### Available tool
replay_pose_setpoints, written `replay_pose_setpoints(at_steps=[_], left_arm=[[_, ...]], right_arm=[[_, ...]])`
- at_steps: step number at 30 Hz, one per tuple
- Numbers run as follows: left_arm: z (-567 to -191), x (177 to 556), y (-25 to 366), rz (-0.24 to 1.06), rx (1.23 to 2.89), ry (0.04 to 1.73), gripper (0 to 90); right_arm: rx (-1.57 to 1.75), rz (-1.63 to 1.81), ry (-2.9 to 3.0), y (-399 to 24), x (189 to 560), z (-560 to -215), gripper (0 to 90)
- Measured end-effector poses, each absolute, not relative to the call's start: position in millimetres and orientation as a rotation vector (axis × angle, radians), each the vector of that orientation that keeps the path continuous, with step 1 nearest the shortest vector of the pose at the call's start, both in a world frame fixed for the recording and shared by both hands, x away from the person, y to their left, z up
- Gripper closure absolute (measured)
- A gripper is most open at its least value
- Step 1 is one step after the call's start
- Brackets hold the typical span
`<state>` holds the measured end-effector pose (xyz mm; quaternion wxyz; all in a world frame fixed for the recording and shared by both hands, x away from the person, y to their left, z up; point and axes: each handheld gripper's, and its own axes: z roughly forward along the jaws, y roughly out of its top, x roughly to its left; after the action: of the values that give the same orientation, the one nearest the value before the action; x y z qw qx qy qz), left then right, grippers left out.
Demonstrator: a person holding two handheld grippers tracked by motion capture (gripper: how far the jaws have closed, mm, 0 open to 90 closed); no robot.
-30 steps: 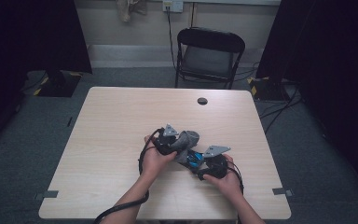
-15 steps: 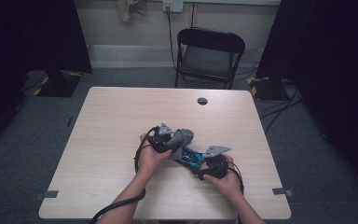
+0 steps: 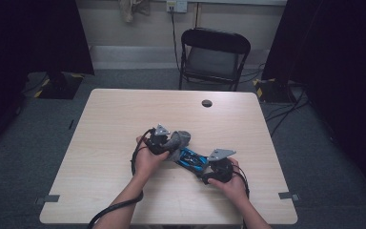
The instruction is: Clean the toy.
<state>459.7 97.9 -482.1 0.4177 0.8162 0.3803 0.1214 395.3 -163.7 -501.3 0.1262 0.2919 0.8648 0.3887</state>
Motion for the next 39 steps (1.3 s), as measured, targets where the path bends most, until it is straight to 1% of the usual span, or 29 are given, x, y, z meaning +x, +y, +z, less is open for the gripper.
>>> replay_pose_setpoints(at_steps=[3, 14, 16, 18, 21, 23, 24, 27, 31, 32, 34, 38, 39], left_arm=[[-481.1, 461.4, 104.6, 0.345, 2.062, 0.983, 66.5], [-481.8, 449.0, 156.8, 0.382, 2.055, 1.075, 66.3], [-484.7, 445.7, 163.3, 0.370, 2.052, 1.090, 65.6], [-489.7, 442.1, 167.8, 0.388, 2.064, 1.081, 61.9], [-493.7, 439.5, 168.6, 0.406, 2.045, 1.063, 48.9], [-492.4, 437.7, 167.7, 0.442, 2.045, 1.064, 39.6], [-490.9, 437.2, 168.3, 0.447, 2.050, 1.054, 36.2], [-487.0, 435.2, 171.0, 0.440, 2.033, 1.071, 34.2], [-486.4, 430.1, 174.7, 0.449, 2.036, 1.076, 34.1], [-486.9, 429.4, 175.7, 0.438, 2.039, 1.075, 35.3], [-489.9, 427.6, 177.8, 0.417, 2.042, 1.058, 45.1], [-493.6, 427.2, 179.8, 0.388, 2.029, 1.066, 55.6], [-493.4, 427.5, 180.3, 0.375, 2.023, 1.072, 59.8]], right_arm=[[0.850, 1.132, 2.518, -163.7, 395.4, -501.3, 25.2], [0.850, 1.132, 2.518, -163.7, 395.4, -501.3, 25.2], [0.851, 1.132, 2.518, -163.7, 395.4, -501.3, 25.2], [0.850, 1.132, 2.518, -163.7, 395.4, -501.3, 25.2], [0.851, 1.132, 2.518, -163.6, 395.3, -501.3, 25.2], [0.851, 1.132, 2.517, -163.6, 395.3, -501.3, 25.2], [0.850, 1.132, 2.518, -163.7, 395.3, -501.3, 25.2], [0.850, 1.132, 2.518, -163.7, 395.3, -501.3, 25.2], [0.850, 1.132, 2.518, -163.7, 395.3, -501.3, 25.2], [0.850, 1.132, 2.518, -163.7, 395.3, -501.3, 25.2], [0.850, 1.132, 2.518, -163.7, 395.3, -501.3, 25.2], [0.850, 1.131, 2.518, -163.7, 395.3, -501.3, 25.2], [0.850, 1.132, 2.518, -163.7, 395.3, -501.3, 25.2]])
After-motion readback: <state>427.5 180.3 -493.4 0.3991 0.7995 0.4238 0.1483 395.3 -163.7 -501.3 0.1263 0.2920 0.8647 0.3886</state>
